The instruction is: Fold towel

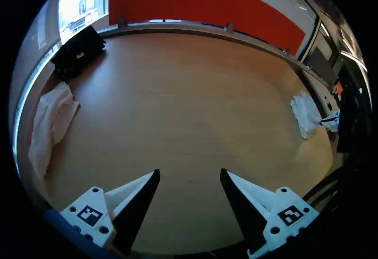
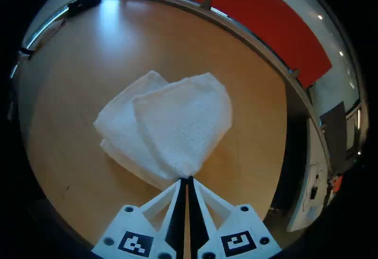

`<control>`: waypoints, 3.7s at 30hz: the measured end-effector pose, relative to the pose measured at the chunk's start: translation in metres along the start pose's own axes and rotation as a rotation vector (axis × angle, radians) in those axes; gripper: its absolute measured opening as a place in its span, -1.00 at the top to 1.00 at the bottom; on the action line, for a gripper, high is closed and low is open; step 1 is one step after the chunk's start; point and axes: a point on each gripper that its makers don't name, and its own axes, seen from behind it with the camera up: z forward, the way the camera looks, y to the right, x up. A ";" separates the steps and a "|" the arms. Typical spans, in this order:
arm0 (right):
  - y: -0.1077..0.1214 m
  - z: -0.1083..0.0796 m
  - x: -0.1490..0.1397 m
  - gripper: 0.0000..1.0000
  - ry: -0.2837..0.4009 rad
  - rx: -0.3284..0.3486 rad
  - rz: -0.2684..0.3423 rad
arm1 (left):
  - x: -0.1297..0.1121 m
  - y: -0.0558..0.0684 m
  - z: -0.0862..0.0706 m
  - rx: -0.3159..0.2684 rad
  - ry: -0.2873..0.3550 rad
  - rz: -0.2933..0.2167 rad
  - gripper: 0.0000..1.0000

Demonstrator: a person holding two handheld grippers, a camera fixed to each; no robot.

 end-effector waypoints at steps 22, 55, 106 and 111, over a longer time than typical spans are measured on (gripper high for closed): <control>-0.016 0.025 -0.027 0.93 -0.033 0.000 0.080 | -0.004 0.001 -0.001 0.002 -0.008 0.010 -0.89; -0.013 0.000 -0.013 0.04 0.008 -0.033 0.077 | 0.000 0.004 -0.003 -0.022 0.005 0.011 -0.89; -0.081 0.042 0.088 0.65 0.130 0.023 0.135 | -0.008 -0.021 -0.008 0.007 0.016 -0.053 -0.89; -0.078 0.039 0.091 0.87 0.143 0.016 0.128 | -0.009 -0.021 -0.008 0.005 0.015 -0.054 -0.89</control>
